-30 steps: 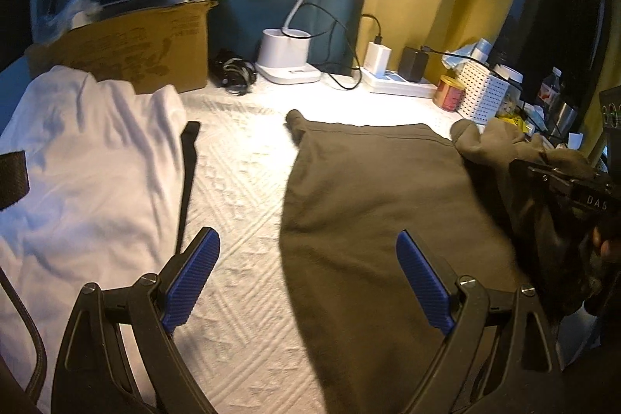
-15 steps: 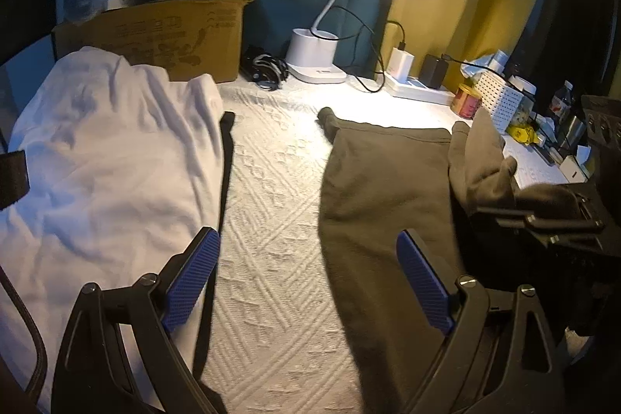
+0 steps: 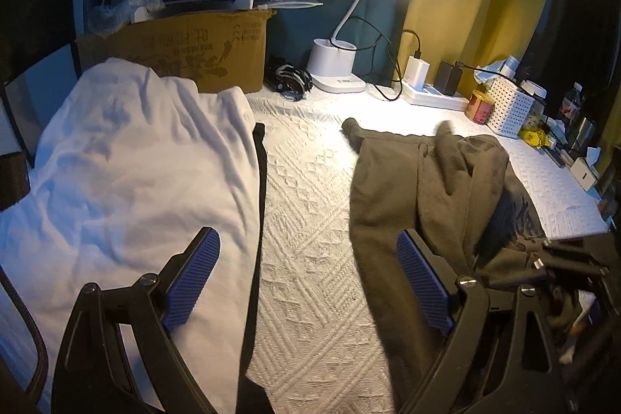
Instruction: Fold small clothes
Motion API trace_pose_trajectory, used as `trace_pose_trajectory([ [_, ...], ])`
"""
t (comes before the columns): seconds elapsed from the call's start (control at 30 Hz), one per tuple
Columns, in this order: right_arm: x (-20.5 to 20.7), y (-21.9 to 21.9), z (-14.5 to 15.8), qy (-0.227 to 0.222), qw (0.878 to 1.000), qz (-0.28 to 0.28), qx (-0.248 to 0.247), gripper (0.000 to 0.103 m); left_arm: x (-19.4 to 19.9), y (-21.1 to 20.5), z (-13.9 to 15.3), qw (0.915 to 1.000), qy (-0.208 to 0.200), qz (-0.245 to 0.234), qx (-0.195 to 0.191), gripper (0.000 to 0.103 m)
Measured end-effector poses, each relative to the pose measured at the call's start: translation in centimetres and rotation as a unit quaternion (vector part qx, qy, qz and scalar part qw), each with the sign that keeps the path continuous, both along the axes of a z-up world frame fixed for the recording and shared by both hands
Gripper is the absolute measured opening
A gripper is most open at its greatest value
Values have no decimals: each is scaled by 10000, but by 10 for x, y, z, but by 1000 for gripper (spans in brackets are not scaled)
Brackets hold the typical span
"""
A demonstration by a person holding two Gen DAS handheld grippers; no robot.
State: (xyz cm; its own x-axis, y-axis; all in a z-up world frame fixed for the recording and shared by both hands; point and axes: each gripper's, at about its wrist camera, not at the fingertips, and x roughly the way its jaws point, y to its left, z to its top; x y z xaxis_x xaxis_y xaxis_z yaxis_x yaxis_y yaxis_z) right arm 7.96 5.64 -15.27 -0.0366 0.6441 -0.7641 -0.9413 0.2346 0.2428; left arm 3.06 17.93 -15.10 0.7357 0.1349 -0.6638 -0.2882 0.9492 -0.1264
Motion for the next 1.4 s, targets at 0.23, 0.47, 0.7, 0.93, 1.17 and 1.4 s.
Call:
trace_pose_trajectory([
  [0.23,-20,-26,22,-248,9992,133,289,70,7,-6,9,9999,11,-113,122,92],
  [0.47,22,-78,28,-325,9952,-790,468,70,37,-28,11,9981,-38,-576,195,92],
  [0.7,84,-124,14,-555,9800,-1886,320,70,91,-55,-1,9907,171,-1307,328,91],
  [0.93,139,-152,-2,-513,9667,-2495,257,70,142,-68,-14,9803,485,-1868,420,67],
  [1.17,172,-157,-10,-460,9611,-2713,245,70,174,-78,-28,9684,769,-2335,430,40],
  [1.4,196,-150,-21,-332,9590,-2804,229,70,174,-65,-27,9755,568,-2085,418,1],
])
